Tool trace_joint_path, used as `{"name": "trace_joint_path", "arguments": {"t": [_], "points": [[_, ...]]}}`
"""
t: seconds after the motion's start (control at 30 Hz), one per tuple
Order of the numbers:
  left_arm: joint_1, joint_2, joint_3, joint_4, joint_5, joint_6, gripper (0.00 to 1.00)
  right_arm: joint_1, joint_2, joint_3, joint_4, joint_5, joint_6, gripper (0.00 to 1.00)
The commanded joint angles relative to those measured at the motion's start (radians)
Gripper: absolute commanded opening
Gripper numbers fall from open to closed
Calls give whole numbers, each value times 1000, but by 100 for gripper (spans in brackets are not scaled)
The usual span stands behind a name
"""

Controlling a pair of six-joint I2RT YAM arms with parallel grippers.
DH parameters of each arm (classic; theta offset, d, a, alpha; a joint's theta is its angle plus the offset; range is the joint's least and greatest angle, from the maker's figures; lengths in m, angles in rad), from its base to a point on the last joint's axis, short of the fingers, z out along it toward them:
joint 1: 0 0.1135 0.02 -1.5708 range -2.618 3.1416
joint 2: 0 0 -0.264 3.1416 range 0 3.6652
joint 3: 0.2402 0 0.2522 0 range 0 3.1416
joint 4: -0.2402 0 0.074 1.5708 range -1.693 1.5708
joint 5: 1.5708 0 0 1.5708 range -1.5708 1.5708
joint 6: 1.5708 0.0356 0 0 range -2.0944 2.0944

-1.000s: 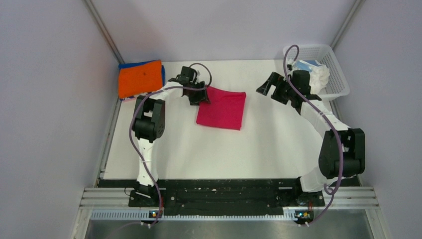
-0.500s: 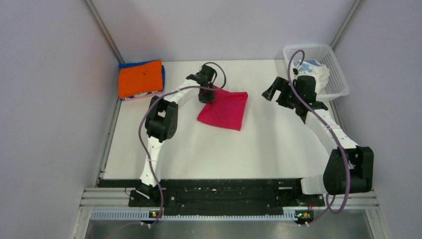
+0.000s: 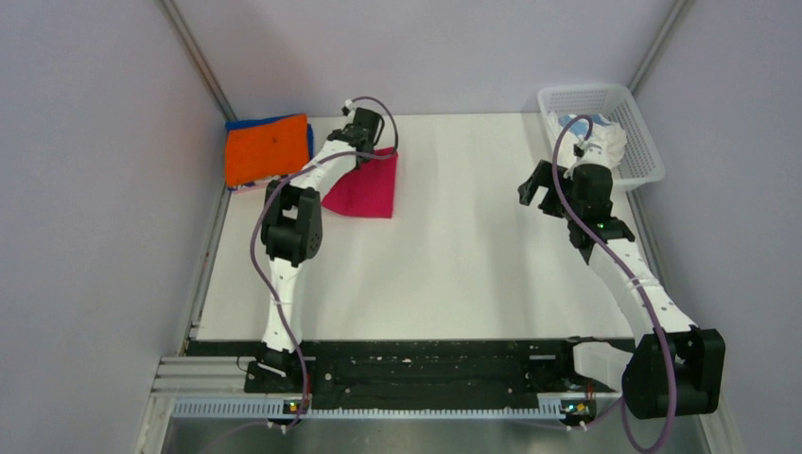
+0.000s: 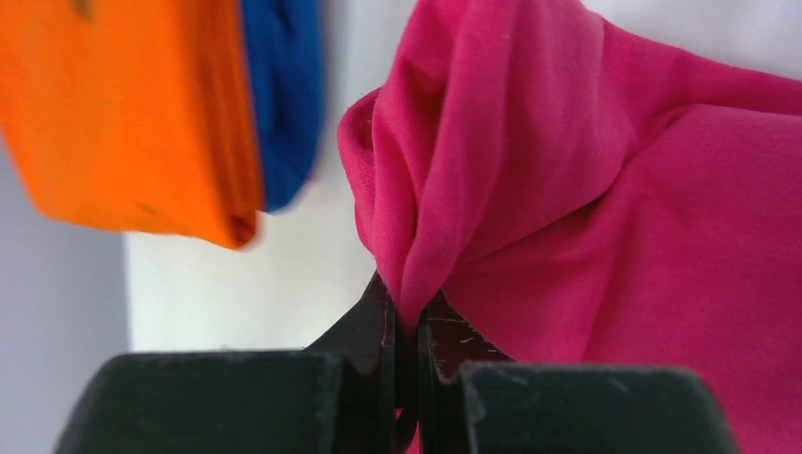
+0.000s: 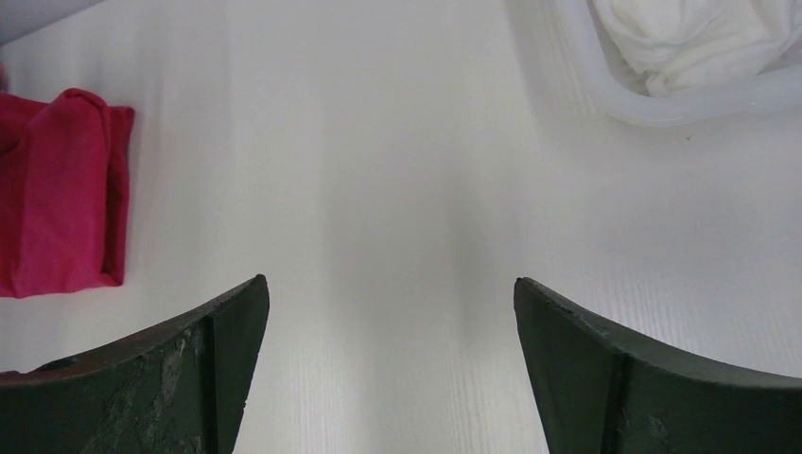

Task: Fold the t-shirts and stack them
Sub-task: Put the neatly folded tshirt into the corner of the board with the left arm

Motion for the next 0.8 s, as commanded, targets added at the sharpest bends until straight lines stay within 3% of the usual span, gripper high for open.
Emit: {"name": "trace_joint_path", "arguments": {"t": [0.0, 0.33, 0.77], "points": [[37, -97, 94, 148, -104, 171, 0, -12, -38, 2, 32, 108, -33, 99], [122, -126, 200, 193, -1, 250, 0, -12, -35, 10, 8, 154, -56, 99], [132, -140, 314, 152, 68, 248, 0, -11, -16, 14, -4, 182, -62, 99]]}}
